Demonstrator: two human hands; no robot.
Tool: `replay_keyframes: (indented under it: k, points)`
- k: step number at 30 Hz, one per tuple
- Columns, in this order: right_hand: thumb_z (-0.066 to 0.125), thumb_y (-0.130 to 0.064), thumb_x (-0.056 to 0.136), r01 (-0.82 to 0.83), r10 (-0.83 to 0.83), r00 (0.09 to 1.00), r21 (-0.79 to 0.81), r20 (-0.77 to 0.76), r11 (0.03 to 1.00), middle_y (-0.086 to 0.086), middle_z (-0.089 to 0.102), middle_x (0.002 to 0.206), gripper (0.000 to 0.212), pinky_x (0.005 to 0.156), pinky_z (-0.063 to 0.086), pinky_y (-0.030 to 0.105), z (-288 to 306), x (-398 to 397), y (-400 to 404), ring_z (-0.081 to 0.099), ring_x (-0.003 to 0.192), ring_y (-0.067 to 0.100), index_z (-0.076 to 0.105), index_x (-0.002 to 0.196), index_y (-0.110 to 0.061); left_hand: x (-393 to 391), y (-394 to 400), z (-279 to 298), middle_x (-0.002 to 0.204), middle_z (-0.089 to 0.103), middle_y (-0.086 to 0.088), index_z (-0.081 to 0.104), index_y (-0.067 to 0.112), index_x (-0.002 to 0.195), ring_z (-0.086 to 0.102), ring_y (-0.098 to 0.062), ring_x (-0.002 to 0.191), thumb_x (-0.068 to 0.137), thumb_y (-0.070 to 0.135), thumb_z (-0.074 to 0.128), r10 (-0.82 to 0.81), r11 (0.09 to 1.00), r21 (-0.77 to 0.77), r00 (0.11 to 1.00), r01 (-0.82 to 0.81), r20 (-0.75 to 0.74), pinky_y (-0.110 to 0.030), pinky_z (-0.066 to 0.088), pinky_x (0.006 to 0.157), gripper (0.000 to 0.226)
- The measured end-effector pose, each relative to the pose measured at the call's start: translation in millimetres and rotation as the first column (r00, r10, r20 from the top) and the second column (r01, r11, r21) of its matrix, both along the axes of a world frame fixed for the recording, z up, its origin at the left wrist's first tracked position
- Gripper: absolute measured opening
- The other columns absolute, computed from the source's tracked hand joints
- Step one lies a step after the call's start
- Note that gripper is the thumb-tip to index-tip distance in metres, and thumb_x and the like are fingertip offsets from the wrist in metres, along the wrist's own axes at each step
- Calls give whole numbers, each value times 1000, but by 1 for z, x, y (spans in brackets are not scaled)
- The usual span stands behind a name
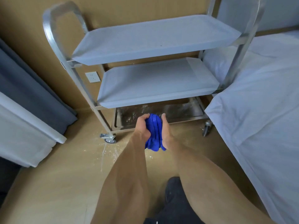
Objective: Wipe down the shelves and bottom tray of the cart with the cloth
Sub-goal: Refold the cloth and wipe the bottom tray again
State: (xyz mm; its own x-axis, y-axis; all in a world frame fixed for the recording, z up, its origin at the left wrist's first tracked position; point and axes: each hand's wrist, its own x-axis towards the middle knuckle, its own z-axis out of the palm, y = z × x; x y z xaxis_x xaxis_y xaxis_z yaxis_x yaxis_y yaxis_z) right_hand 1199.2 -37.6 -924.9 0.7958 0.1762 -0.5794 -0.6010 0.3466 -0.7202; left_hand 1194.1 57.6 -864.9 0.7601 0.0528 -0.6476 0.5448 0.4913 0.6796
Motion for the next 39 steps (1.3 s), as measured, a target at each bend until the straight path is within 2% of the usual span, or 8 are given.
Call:
replay_keyframes:
  k: [4, 9, 14, 17, 20, 24, 31, 39]
  points:
    - [62, -87, 65, -208, 215, 976, -160, 24, 965, -4, 73, 115, 77, 105, 46, 37, -15, 23, -14, 68, 111, 16, 75, 113, -27, 33, 0, -4, 107, 70, -19, 66, -1, 98, 67, -30, 92, 96, 18, 46, 183, 983, -23, 983, -183, 11, -40, 53, 80, 28]
    - [73, -19, 68, -331, 386, 919, -377, 78, 865, 7, 72, 103, 50, 95, 52, 45, -54, 29, -47, 69, 100, 25, 62, 116, -10, 70, -37, -37, 94, 63, -11, 59, 1, 87, 60, -24, 87, 94, 2, 41, 276, 960, 50, 960, -274, -39, -33, 48, 67, 19]
    - [68, -16, 81, 43, 16, 994, -532, 106, 846, 1, 68, 91, 28, 83, 56, 40, -94, 41, -83, 68, 89, 23, 58, 106, -13, 116, -90, -82, 85, 66, -7, 64, 7, 87, 61, -27, 78, 84, 15, 57, 37, 938, 348, 997, -13, -65, -33, 47, 66, 10]
    - [59, -17, 89, 227, -78, 969, -729, 233, 646, -3, 63, 90, 26, 69, 47, 32, -96, 64, -105, 64, 84, 25, 56, 115, -14, 137, -104, -95, 95, 73, -13, 71, 9, 84, 65, -31, 82, 83, 24, 58, -76, 764, 639, 996, 94, -56, -37, 52, 75, 19]
    - [58, -15, 93, 272, 26, 950, -869, 310, 412, 7, 63, 106, 47, 65, 50, 32, -94, 104, -123, 64, 87, 27, 45, 138, -21, 147, -93, -108, 108, 70, -14, 72, 13, 107, 64, -35, 99, 89, 17, 55, -202, 356, 908, 967, 219, -154, -33, 48, 80, 25]
    - [70, -14, 88, 370, -23, 927, -903, 374, 218, 16, 42, 136, 68, 83, 54, 44, -112, 179, -130, 64, 99, 36, 35, 146, -21, 183, -74, -152, 117, 66, -15, 68, 9, 113, 60, -34, 112, 89, 16, 59, -325, 2, 943, 892, 334, -315, -40, 50, 91, 26]
    - [43, -47, 97, 154, 370, 926, -968, 71, -200, 20, 26, 159, 66, 118, 16, 57, -221, 230, -134, 29, 141, 42, 22, 156, -29, 232, -88, -236, 155, 30, -18, 47, 12, 141, 30, -34, 141, 90, 22, 62, -444, -139, 920, 807, 367, -390, -47, 37, 110, 54]
    - [37, -41, 94, 149, 98, 988, -933, 123, -326, 25, 14, 162, 57, 114, 17, 62, -239, 276, -158, 27, 142, 44, 34, 150, -30, 276, -50, -248, 142, 41, -21, 55, 5, 127, 36, -35, 133, 85, 17, 69, -178, -109, 929, 913, 352, -367, -45, 34, 107, 46]
